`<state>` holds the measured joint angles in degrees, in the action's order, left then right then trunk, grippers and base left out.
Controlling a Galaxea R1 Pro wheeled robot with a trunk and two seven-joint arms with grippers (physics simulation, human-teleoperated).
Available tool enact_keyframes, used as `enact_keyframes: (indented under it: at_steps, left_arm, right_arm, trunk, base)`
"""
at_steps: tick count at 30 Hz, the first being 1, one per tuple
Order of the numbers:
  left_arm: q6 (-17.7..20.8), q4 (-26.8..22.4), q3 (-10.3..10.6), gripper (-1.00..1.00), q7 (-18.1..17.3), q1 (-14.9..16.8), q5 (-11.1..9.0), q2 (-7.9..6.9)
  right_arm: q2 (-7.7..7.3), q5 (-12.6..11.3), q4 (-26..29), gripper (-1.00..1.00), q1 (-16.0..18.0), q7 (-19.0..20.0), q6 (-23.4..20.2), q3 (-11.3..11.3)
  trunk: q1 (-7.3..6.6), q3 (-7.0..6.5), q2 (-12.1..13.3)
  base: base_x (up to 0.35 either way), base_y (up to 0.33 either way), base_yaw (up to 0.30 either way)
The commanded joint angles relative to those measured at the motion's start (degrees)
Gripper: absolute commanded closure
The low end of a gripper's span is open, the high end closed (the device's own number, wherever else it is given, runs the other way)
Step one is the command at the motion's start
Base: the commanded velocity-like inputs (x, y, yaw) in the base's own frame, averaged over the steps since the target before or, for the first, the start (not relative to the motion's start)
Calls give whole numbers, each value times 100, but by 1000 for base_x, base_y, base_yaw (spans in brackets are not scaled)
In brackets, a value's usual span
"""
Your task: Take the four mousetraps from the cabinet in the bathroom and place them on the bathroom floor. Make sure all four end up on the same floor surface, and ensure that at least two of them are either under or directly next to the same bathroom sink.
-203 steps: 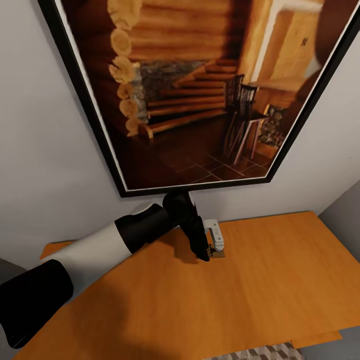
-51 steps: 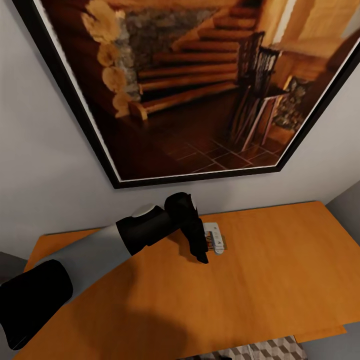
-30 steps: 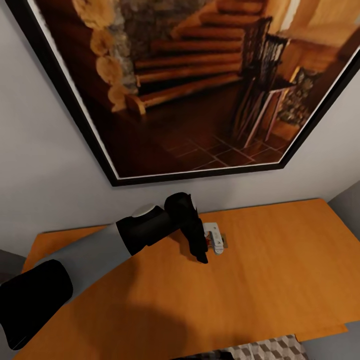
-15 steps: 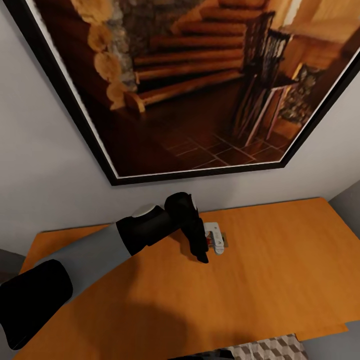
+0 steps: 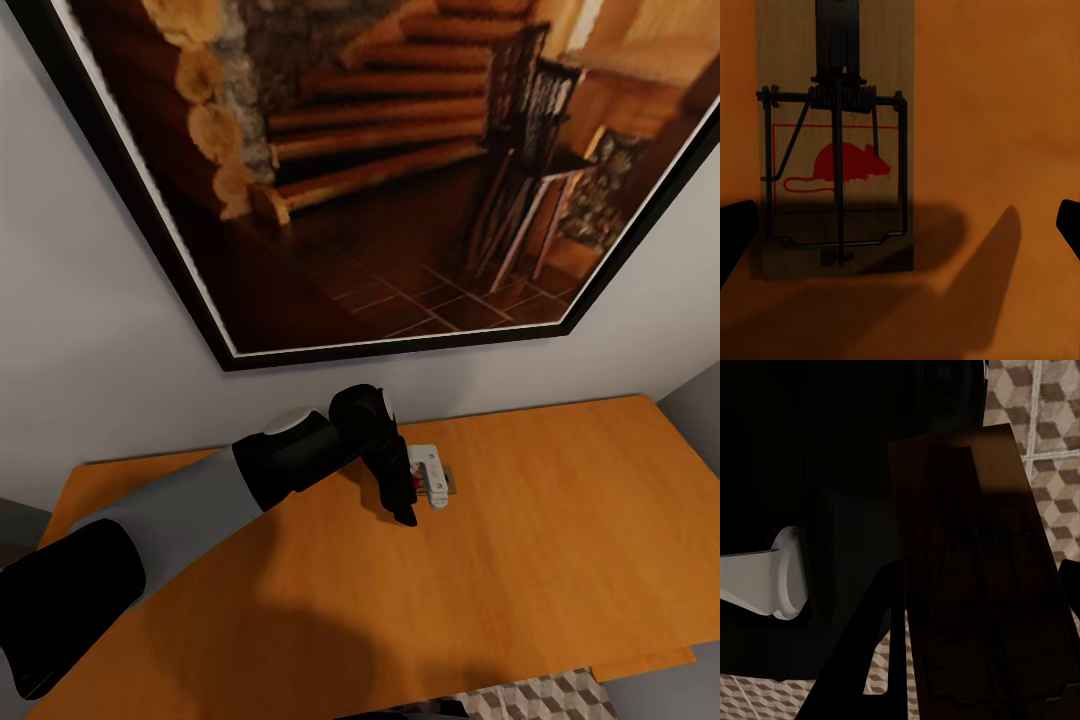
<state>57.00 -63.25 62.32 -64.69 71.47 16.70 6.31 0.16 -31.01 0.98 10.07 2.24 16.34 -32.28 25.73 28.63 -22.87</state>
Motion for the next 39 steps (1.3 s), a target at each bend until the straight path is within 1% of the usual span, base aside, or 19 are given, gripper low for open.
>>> enact_keyframes:
  at_steps: [1, 7, 8, 29, 33, 39]
  left_arm:
    - [57, 301, -1, -100, -53, -1, 0, 2]
    - [57, 321, -2, -100, -53, -3, 0, 2]
    - [57, 324, -2, 100, -53, -2, 0, 2]
    - [57, 356, -1, 100, -51, -10, 3, 11]
    - [57, 266, -7, 100, -58, -10, 9, 10]
    - [62, -15, -19, 100, -61, -10, 11, 19]
  right_arm:
    - [1, -72, -10, 100, 4, 39, 27, -32]
    - [1, -70, -10, 100, 4, 39, 27, -32]
    - [1, -71, -10, 100, 4, 39, 27, -32]
    - [5, -70, -10, 100, 4, 39, 27, -32]
    - [9, -71, -10, 100, 4, 39, 27, -32]
    - [9, -70, -10, 100, 4, 39, 27, -32]
  trunk:
    - [5, 9, -5]
    - [5, 9, -5]
    - [5, 9, -5]
    - [5, 9, -5]
    - [5, 9, -5]
    - [5, 9, -5]
  base:
    - [0, 0, 0]
    - [0, 0, 0]
    - [0, 0, 0]
    - [0, 0, 0]
    - [0, 0, 0]
    - [0, 0, 0]
